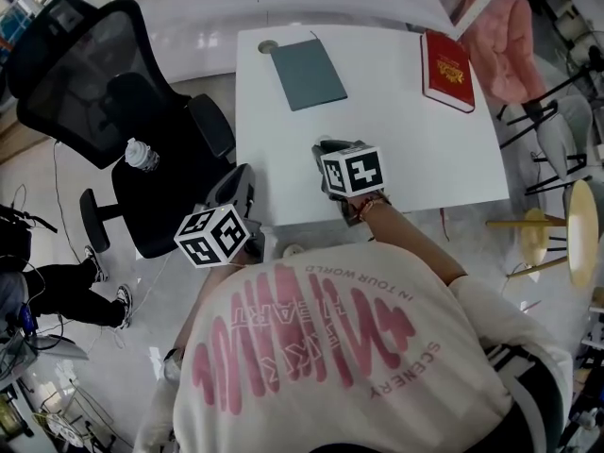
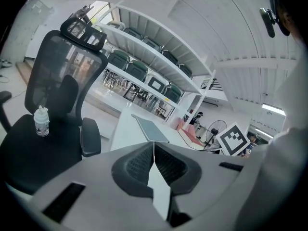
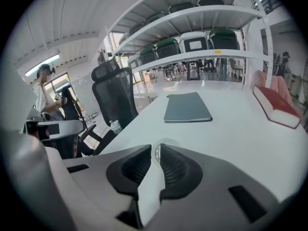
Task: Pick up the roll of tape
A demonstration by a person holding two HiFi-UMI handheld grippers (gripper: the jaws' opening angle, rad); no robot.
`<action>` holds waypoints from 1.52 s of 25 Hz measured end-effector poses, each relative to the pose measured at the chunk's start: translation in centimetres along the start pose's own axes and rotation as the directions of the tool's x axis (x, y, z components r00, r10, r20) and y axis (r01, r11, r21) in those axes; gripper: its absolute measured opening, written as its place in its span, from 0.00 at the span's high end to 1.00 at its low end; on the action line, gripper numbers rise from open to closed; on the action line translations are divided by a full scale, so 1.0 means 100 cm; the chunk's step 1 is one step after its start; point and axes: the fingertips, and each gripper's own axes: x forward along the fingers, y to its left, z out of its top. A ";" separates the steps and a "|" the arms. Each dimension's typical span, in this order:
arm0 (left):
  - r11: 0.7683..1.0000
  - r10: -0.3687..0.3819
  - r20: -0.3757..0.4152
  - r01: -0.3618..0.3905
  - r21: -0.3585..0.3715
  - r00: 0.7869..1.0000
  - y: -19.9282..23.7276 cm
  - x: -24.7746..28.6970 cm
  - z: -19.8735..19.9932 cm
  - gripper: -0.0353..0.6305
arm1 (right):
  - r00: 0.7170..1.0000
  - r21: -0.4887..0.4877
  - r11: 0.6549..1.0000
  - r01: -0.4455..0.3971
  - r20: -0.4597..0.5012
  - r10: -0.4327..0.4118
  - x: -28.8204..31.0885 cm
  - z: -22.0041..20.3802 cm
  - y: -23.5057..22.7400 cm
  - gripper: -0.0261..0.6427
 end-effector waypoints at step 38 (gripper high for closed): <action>0.989 -0.030 0.200 0.001 0.147 0.979 -0.190 -0.023 0.022 0.91 | 0.852 0.052 0.983 -0.175 0.508 0.125 -0.214 0.056 -0.037 0.84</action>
